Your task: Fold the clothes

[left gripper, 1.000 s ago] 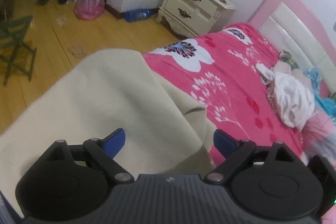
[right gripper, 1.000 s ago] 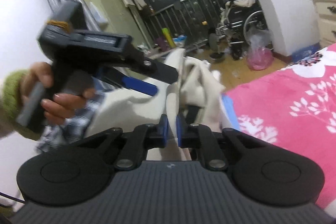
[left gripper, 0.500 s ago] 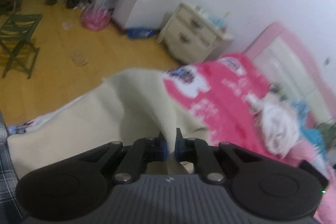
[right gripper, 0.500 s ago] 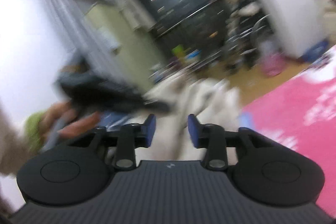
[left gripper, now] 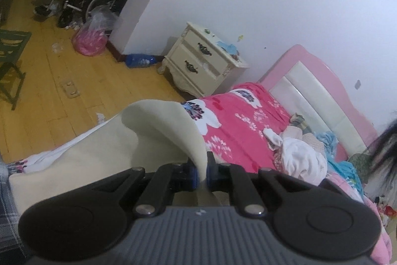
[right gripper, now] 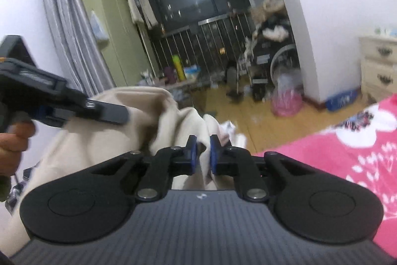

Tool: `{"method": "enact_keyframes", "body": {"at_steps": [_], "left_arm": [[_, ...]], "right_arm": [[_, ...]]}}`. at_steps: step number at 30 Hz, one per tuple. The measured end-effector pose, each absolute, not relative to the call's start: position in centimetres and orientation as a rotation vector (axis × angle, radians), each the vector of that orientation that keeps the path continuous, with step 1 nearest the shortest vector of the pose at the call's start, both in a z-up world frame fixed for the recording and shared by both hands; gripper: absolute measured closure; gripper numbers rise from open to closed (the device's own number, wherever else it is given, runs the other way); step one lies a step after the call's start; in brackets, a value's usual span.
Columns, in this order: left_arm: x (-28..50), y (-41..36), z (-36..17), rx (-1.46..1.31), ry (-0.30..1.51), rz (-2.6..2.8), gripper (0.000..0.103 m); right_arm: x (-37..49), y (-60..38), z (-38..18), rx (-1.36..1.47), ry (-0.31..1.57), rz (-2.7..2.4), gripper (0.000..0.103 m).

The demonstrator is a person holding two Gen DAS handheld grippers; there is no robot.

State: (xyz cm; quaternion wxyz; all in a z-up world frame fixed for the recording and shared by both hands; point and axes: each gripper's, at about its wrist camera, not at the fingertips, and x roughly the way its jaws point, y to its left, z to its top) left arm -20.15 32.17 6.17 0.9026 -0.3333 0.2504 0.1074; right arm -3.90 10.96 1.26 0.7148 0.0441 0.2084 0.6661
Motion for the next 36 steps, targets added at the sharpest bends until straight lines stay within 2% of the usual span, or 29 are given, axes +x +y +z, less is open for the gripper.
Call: {"method": "enact_keyframes", "body": {"at_steps": [5, 13, 16, 20, 25, 32, 33, 34, 35, 36], "left_arm": [[-19.6, 32.1, 5.6, -0.705, 0.516, 0.207, 0.095], [-19.7, 32.4, 4.8, -0.712, 0.519, 0.195, 0.095], [-20.0, 32.4, 4.8, -0.707, 0.515, 0.195, 0.095], [-21.0, 32.5, 5.1, -0.709, 0.499, 0.213, 0.095], [-21.3, 32.7, 5.3, -0.707, 0.491, 0.215, 0.095], [-21.2, 32.6, 5.2, -0.705, 0.484, 0.197, 0.095], [-21.2, 32.5, 5.2, -0.704, 0.483, 0.194, 0.095], [-21.2, 32.5, 5.3, -0.701, 0.482, 0.192, 0.095], [-21.1, 32.4, 5.3, -0.7, 0.483, 0.187, 0.095], [-20.9, 32.4, 5.3, -0.7, 0.482, 0.18, 0.095]], "right_arm": [[-3.2, 12.1, 0.1, 0.195, 0.585, 1.528, 0.094], [-1.8, 9.5, 0.4, 0.291, 0.551, 1.43, 0.089], [-1.8, 10.4, 0.9, 0.251, 0.527, 1.46, 0.069], [-2.6, 13.6, 1.1, 0.126, 0.553, 1.53, 0.068], [-4.9, 12.4, 1.5, 0.097, 0.485, 1.599, 0.07], [-3.3, 12.3, -1.4, 0.14, 0.681, 1.488, 0.069], [-3.1, 12.3, -1.6, 0.177, 0.718, 1.493, 0.07], [-3.0, 12.1, -1.7, 0.253, 0.763, 1.539, 0.083], [-2.9, 11.9, -1.7, 0.331, 0.808, 1.583, 0.101], [-2.8, 11.7, -1.7, 0.409, 0.853, 1.626, 0.1]]}}
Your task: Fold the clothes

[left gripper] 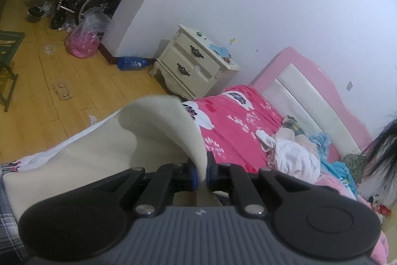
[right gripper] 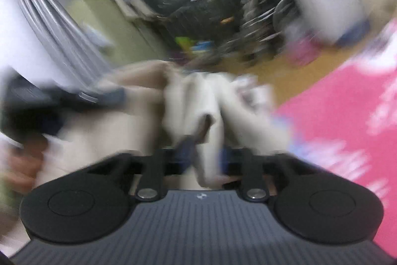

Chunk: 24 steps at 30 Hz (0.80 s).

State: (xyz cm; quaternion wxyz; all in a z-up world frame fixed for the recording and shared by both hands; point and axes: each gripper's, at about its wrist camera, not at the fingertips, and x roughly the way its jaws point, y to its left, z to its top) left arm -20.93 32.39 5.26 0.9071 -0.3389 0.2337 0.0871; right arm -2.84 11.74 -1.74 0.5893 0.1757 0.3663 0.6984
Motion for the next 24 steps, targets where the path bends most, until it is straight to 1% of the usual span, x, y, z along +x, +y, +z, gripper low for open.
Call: {"method": "enact_keyframes", "body": {"at_steps": [1, 3, 5, 7, 8, 9, 10, 11, 12, 14, 15, 16, 18, 19, 20, 22, 24], "left_arm": [[-20.7, 32.4, 5.2, -0.699, 0.484, 0.181, 0.095], [-20.1, 32.5, 4.8, -0.719, 0.489, 0.179, 0.095], [-19.3, 32.7, 4.1, -0.751, 0.491, 0.167, 0.094], [-18.1, 32.7, 3.2, -0.754, 0.507, 0.163, 0.094], [-17.6, 32.7, 2.6, -0.762, 0.515, 0.162, 0.094], [-17.0, 32.9, 1.9, -0.781, 0.533, 0.164, 0.094], [-16.6, 33.1, 1.2, -0.8, 0.549, 0.169, 0.092], [-16.2, 33.4, 0.4, -0.819, 0.562, 0.168, 0.086], [-15.7, 33.6, -0.3, -0.837, 0.576, 0.171, 0.082], [-15.4, 33.9, -1.0, -0.841, 0.587, 0.184, 0.082], [-15.3, 33.9, -0.8, -0.831, 0.59, 0.183, 0.079], [-15.3, 33.8, -0.7, -0.821, 0.592, 0.181, 0.076], [-15.4, 33.2, 0.2, -0.783, 0.595, 0.181, 0.06], [-15.4, 32.8, 0.8, -0.756, 0.597, 0.181, 0.056], [-15.4, 32.3, 1.3, -0.73, 0.599, 0.181, 0.051], [-15.4, 31.2, 2.8, -0.658, 0.596, 0.187, 0.05], [-15.2, 30.3, 4.3, -0.596, 0.588, 0.176, 0.047]], "right_arm": [[-2.8, 11.7, -1.9, 0.446, 0.881, 1.641, 0.1], [-3.1, 12.2, -2.4, 0.38, 0.884, 1.581, 0.101], [-2.6, 12.7, -4.0, 0.377, 0.969, 1.503, 0.1], [-2.0, 12.0, -4.9, 0.526, 1.026, 1.528, 0.1], [-1.9, 11.5, -4.8, 0.589, 1.017, 1.556, 0.1], [-1.8, 11.3, -4.7, 0.594, 1.012, 1.555, 0.098], [-1.7, 11.2, -4.8, 0.566, 1.017, 1.537, 0.097], [-1.6, 11.2, -5.1, 0.553, 1.03, 1.522, 0.097], [-1.3, 11.0, -5.6, 0.563, 1.058, 1.515, 0.097], [-0.7, 9.8, -6.0, 0.614, 1.07, 1.509, 0.096], [-0.2, 8.8, -6.2, 0.658, 1.058, 1.504, 0.095], [0.4, 7.4, -6.3, 0.722, 1.031, 1.491, 0.093], [1.6, 5.1, -6.8, 0.821, 0.988, 1.422, 0.076], [2.1, 4.5, -7.2, 0.833, 0.978, 1.37, 0.066], [2.5, 4.2, -7.6, 0.822, 0.979, 1.329, 0.062], [2.7, 5.1, -7.9, 0.778, 0.994, 1.325, 0.06], [2.5, 6.5, -7.9, 0.736, 1.002, 1.358, 0.058]]}}
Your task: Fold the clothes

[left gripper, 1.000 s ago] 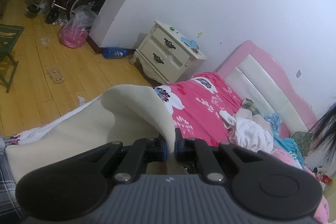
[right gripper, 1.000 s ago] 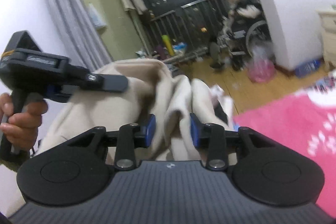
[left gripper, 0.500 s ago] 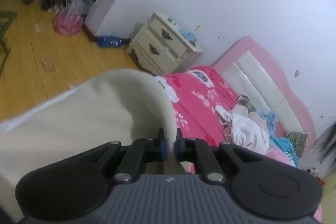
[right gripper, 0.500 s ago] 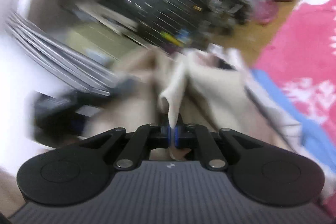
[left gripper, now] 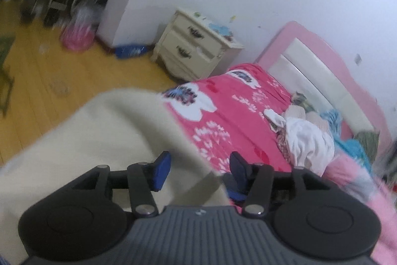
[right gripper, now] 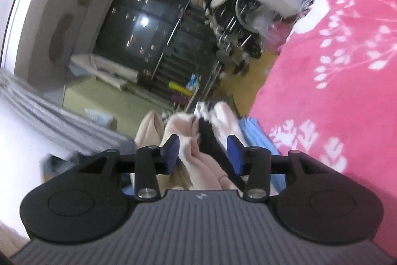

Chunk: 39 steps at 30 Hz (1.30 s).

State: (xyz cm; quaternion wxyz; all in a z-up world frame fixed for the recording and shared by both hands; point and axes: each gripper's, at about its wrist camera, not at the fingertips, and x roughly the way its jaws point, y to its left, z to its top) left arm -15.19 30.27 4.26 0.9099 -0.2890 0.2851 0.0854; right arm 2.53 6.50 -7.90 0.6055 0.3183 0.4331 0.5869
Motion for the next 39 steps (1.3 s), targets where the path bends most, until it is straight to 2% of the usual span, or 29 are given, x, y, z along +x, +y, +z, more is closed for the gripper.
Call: {"method": "enact_keyframes", "body": {"at_steps": [3, 4, 5, 8, 13, 20, 22, 24, 25, 27, 33, 35, 39], "left_arm": [[-14.3, 29.4, 5.5, -0.548, 0.607, 0.164, 0.046], [-13.9, 29.2, 5.8, -0.537, 0.619, 0.161, 0.046], [-13.5, 29.2, 5.9, -0.535, 0.633, 0.165, 0.046], [-12.9, 29.5, 6.2, -0.518, 0.672, 0.196, 0.047], [-11.7, 30.3, 6.1, -0.507, 0.743, 0.262, 0.047], [-8.9, 29.6, 5.0, -0.396, 0.864, 0.341, 0.048], [-7.8, 28.9, 4.6, -0.314, 0.924, 0.375, 0.058], [-7.0, 28.3, 4.4, -0.232, 0.964, 0.403, 0.076], [-6.7, 28.1, 4.3, -0.199, 0.984, 0.415, 0.079], [-6.5, 27.9, 4.3, -0.179, 0.999, 0.423, 0.084], [-6.2, 27.8, 4.3, -0.141, 1.025, 0.425, 0.085], [-6.2, 28.0, 4.3, -0.161, 1.02, 0.425, 0.084], [-6.8, 28.6, 5.1, -0.216, 0.968, 0.394, 0.076]], "right_arm": [[1.7, 8.6, -7.7, 0.672, 1.0, 1.411, 0.06], [1.2, 9.0, -7.4, 0.64, 0.988, 1.432, 0.078], [0.4, 9.2, -6.8, 0.599, 0.953, 1.456, 0.088], [-2.8, 8.8, -4.5, 0.458, 0.787, 1.511, 0.094], [-6.2, 8.5, -2.0, 0.234, 0.554, 1.514, 0.095], [-6.2, 8.2, -1.3, 0.169, 0.425, 1.532, 0.095], [-6.6, 8.1, -1.4, 0.124, 0.361, 1.537, 0.095], [-7.1, 7.8, -1.3, 0.087, 0.303, 1.537, 0.095], [-7.2, 7.9, -1.2, 0.079, 0.288, 1.535, 0.095], [-6.5, 7.4, -1.4, 0.122, 0.322, 1.549, 0.095], [-0.4, 4.6, -4.2, 0.508, 0.61, 1.561, 0.089], [1.6, 4.5, -5.3, 0.579, 0.67, 1.521, 0.08], [4.3, 5.5, -7.0, 0.586, 0.729, 1.464, 0.08]]}}
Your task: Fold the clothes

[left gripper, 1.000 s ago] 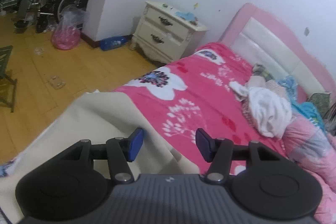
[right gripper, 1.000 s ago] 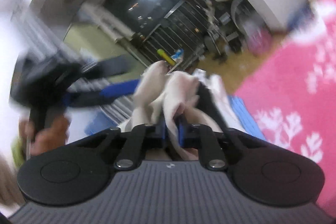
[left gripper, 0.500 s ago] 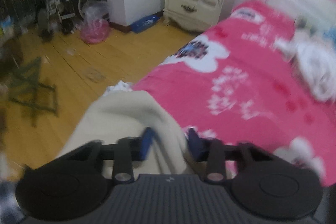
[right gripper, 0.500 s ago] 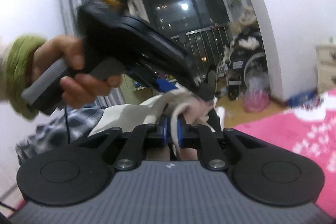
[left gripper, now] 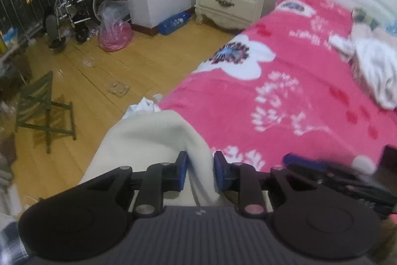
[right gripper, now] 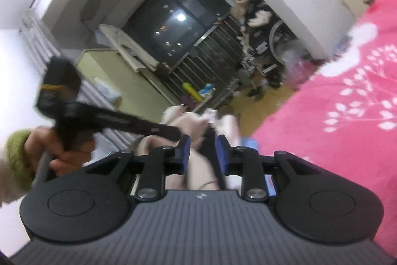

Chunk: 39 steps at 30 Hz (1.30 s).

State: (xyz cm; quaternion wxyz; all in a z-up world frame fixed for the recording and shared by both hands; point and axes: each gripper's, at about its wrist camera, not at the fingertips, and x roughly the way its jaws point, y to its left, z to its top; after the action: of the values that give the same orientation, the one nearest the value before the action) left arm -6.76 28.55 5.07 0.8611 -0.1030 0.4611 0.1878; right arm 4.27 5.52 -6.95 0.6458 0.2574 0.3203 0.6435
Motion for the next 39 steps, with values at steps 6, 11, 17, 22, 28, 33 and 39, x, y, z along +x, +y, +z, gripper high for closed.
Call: {"method": "enact_keyframes", "body": {"at_steps": [6, 11, 17, 22, 28, 33, 39], "left_arm": [[-7.3, 28.5, 6.3, -0.219, 0.88, 0.325, 0.064], [-7.1, 27.9, 5.9, -0.173, 0.865, 0.275, 0.063], [-8.1, 28.5, 5.4, -0.237, 0.855, 0.281, 0.063], [-9.4, 28.7, 5.8, -0.247, 0.826, 0.287, 0.063], [-10.4, 29.3, 5.8, -0.276, 0.792, 0.296, 0.063], [-10.9, 29.4, 6.3, -0.28, 0.753, 0.274, 0.063], [-10.6, 29.3, 5.7, -0.247, 0.786, 0.258, 0.062]], "right_arm": [[3.2, 7.3, -7.2, 0.487, 0.734, 1.54, 0.079], [0.4, 9.0, -5.4, 0.274, 0.579, 1.62, 0.079], [-1.2, 10.4, -3.8, 0.104, 0.404, 1.612, 0.079], [-1.3, 10.7, -3.9, 0.211, 0.494, 1.547, 0.099], [1.1, 10.2, -7.1, 0.769, 0.981, 1.554, 0.101], [1.9, 10.4, -13.0, 1.409, 1.543, 1.401, 0.101], [-0.8, 10.9, -17.3, 1.754, 1.874, 1.15, 0.102]]}}
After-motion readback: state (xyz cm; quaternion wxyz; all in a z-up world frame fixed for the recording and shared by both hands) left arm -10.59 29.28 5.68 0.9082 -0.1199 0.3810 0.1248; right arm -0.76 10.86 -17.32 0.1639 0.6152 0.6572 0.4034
